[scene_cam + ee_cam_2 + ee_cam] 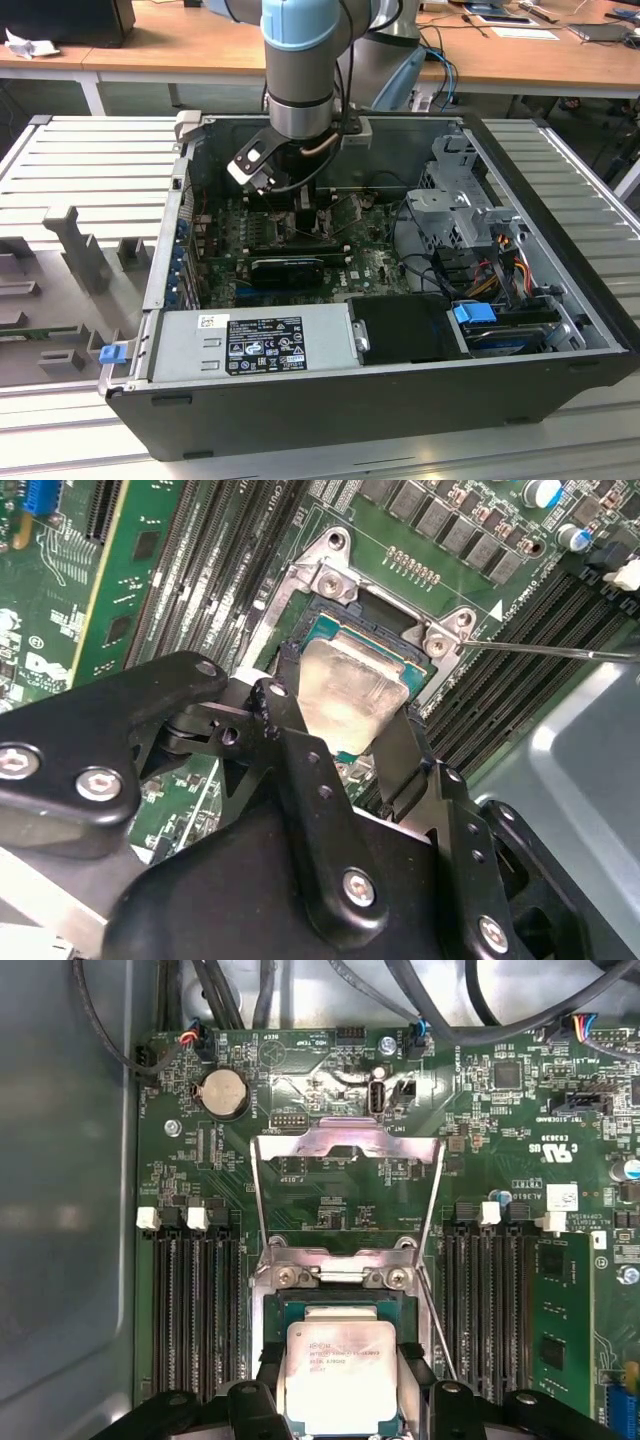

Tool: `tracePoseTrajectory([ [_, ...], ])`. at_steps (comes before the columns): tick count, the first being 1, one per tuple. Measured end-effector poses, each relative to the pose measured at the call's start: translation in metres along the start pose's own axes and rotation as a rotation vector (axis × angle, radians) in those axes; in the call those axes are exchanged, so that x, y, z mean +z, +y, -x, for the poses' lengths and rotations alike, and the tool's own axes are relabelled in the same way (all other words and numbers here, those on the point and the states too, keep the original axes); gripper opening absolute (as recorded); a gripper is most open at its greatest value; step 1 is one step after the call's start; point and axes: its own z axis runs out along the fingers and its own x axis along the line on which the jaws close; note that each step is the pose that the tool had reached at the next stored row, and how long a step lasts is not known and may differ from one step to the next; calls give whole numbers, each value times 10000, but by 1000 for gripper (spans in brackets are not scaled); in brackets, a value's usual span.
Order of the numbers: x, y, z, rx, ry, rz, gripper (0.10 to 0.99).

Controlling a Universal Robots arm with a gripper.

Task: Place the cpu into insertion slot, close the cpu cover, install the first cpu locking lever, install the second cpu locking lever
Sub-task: 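Place the cpu into insertion slot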

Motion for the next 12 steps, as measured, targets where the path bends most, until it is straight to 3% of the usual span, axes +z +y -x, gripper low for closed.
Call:
tracePoseTrajectory([
  [2, 30, -2, 0, 16, 0, 1, 529],
  [12, 33, -2, 0, 17, -9, 1, 545],
])
